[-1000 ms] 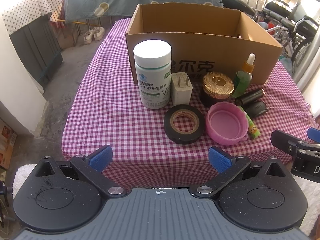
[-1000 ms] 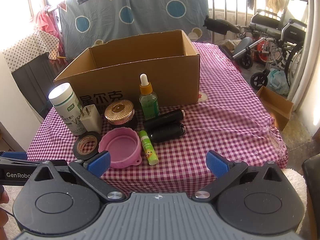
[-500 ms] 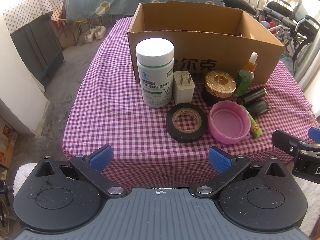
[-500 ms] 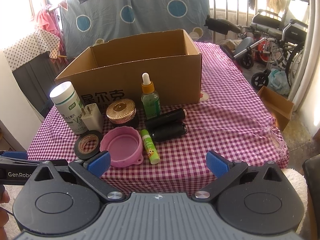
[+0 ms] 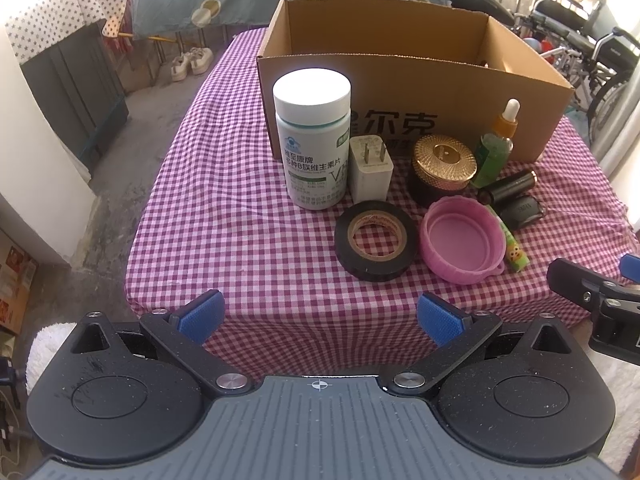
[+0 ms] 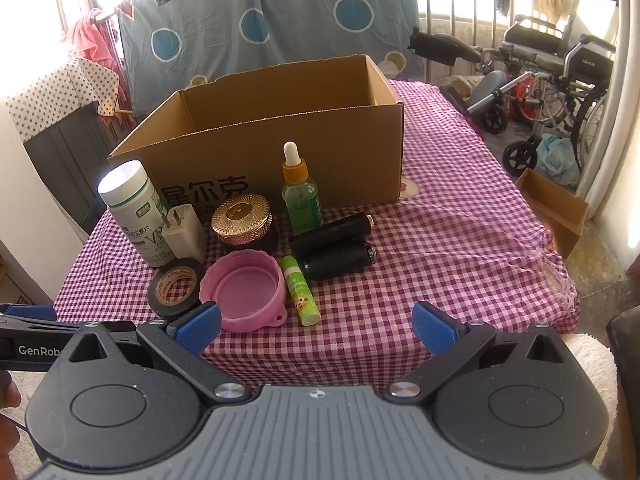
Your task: Organize rigid objects
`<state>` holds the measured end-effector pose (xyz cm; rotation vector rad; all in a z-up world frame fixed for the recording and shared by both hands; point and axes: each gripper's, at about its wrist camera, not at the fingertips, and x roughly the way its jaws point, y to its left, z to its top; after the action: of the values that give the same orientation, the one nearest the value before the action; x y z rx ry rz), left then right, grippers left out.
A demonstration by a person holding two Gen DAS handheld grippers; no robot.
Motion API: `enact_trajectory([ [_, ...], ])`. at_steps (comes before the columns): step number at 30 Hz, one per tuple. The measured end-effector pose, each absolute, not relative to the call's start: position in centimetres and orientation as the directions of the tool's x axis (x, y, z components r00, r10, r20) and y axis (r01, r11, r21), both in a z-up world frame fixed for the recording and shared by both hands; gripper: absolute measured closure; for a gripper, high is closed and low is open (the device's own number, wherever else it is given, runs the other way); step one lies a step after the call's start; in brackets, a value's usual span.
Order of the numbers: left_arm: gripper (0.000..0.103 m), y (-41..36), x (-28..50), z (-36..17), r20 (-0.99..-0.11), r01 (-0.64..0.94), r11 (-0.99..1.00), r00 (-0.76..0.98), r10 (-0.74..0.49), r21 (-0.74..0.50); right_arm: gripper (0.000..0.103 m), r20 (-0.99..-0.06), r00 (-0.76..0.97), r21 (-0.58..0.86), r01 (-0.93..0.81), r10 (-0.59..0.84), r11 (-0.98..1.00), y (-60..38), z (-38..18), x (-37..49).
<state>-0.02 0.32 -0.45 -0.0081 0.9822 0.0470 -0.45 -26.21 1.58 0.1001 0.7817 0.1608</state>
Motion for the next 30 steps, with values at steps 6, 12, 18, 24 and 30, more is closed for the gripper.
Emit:
enact_trajectory([
  [6, 0.0, 0.2, 0.3, -0.8, -0.835, -0.042, 0.999, 0.549, 0.03, 0.009, 0.0, -0.696, 0.695, 0.154, -0.101, 0.181, 0.983, -26.4, 1.4, -0.3],
  [12, 0.0, -0.6, 0.4, -1.2, -0.82, 0.005, 1.0, 0.572, -0.018, -0.018, 0.0, -0.692, 0.698, 0.165, -0.092, 0.181, 0.982, -27.6, 1.1, 0.1],
  [18, 0.0, -1.9, 0.2, -1.3, -0.781, 0.127, 0.991, 0.614, -0.117, -0.049, 0.0, -0.673, 0.705, 0.248, -0.073, 0.226, 0.966, -30.0, 0.7, 0.6],
  [24, 0.001, -3.5, 0.2, -1.4, -0.722, 0.27, 0.956, 0.637, -0.27, -0.119, 0.002, -0.65, 0.698, 0.322, -0.106, 0.301, 0.941, -31.3, 0.5, 1.6],
  [30, 0.009, -5.4, 0.7, -2.0, -0.726, 0.377, 0.918, 0.597, -0.341, -0.121, 0.032, -0.698, 0.617, 0.319, -0.189, 0.365, 0.929, -30.1, -0.9, 3.8],
])
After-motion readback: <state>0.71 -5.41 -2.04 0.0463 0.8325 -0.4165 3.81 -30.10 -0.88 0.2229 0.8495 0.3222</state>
